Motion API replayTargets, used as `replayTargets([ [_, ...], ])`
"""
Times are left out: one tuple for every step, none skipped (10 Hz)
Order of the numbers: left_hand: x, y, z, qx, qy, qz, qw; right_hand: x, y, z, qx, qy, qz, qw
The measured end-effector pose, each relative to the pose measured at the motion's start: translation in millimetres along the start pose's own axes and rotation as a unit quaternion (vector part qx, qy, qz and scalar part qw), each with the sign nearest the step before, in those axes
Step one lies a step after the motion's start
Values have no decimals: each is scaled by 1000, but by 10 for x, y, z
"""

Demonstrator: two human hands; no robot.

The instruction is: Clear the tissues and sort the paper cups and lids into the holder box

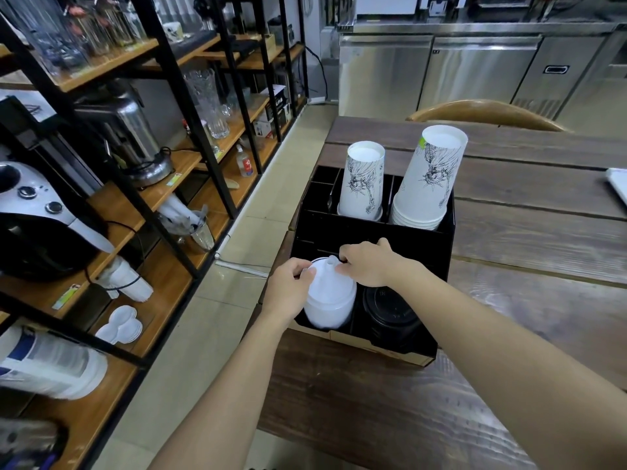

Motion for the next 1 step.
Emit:
replayTargets([
  [30, 59, 80, -16, 19, -1, 1000, 37, 26, 107, -50, 28, 14, 998],
])
Point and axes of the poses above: each hand's wrist, its own x-axis away from the middle knuckle, its own z-axis out of the back of the hand, y = z × x, the point moved 10 cm from there along -x, towards the middle knuckle, and after that the axes turned 1 degree about y, right-handed, at the moved point
